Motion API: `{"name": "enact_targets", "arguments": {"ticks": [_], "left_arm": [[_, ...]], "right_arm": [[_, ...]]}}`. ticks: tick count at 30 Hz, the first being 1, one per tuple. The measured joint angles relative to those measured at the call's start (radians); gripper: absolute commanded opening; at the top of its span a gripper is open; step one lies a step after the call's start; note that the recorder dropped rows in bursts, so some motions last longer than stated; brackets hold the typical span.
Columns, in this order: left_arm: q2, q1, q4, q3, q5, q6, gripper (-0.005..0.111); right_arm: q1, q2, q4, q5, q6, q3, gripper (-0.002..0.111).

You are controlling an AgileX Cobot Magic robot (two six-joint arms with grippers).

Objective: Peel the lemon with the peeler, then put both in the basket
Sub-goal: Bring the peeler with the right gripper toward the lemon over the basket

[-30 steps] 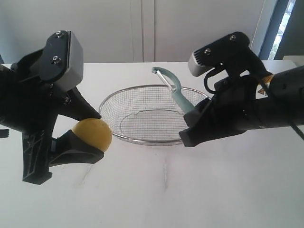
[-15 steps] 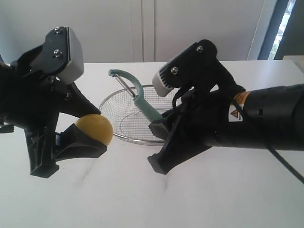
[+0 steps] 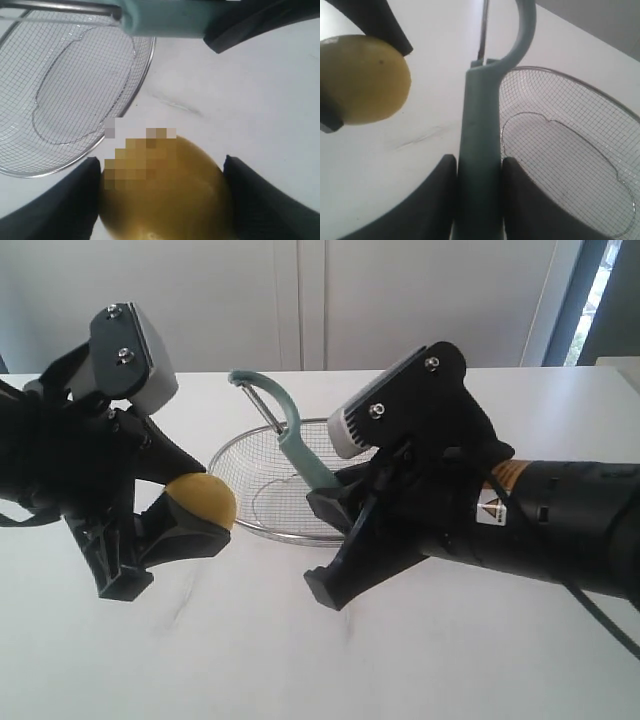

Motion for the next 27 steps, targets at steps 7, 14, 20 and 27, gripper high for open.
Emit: {"name": "enact_targets", "arguments": {"ticks": [7, 14, 20, 27], "left_arm": [[0.000, 0.000, -0.008, 0.003, -0.028, -0.013, 0.000], [0.000, 0.000, -0.010, 0.004, -0.036, -0.015, 0.000], [0.000, 0.000, -0.008, 0.004, -0.067, -0.051, 0.000], [0.000, 0.000, 0.042, 0.004, -0.075, -0.122, 0.000]], "right_arm": [[-0.083, 0.123, -0.002, -0.098, -0.052, -0.020, 0.000], [-0.170, 0.240, 0.047, -0.058, -0.183, -0.128, 0.000], [-0.011, 0.238, 0.047, 0.065, -0.178, -0.130, 0.000], [0.013, 0.236, 0.049, 0.065, -0.141, -0.130, 0.000]]}}
